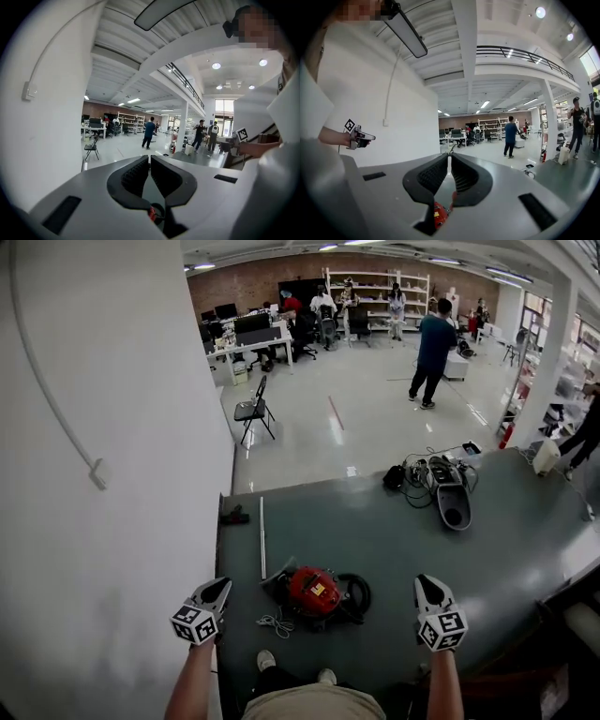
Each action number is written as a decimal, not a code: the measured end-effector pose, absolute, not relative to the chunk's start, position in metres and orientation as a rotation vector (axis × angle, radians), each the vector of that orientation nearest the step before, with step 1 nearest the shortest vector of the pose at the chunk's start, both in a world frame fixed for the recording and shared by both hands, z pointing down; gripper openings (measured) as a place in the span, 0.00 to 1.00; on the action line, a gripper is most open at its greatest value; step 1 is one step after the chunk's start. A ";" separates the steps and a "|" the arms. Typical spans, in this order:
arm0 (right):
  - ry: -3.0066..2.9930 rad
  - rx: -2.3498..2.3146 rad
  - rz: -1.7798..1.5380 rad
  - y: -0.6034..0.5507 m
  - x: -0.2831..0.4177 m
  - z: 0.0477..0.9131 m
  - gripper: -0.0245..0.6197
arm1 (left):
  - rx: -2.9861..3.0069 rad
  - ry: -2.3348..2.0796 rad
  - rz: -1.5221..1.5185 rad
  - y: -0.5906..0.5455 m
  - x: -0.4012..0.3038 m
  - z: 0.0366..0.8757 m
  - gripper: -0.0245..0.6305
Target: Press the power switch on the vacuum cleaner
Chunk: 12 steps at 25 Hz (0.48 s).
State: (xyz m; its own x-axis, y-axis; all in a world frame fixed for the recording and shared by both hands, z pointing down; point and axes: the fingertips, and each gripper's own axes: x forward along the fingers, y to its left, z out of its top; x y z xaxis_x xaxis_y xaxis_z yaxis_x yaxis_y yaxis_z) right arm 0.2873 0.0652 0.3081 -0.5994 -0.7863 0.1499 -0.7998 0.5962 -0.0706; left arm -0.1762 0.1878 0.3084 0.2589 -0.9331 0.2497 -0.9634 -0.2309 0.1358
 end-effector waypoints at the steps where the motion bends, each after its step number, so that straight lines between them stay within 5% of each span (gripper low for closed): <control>1: -2.721 1.349 0.228 0.063 0.287 0.313 0.06 | 2.257 -1.764 0.173 0.187 -0.178 0.316 0.05; 8: -2.782 1.269 0.374 0.043 0.239 0.331 0.08 | 2.244 -1.685 0.236 0.146 -0.161 0.366 0.05; 12: -2.795 1.152 0.437 0.046 0.200 0.343 0.19 | 2.303 -1.597 0.245 0.126 -0.127 0.372 0.05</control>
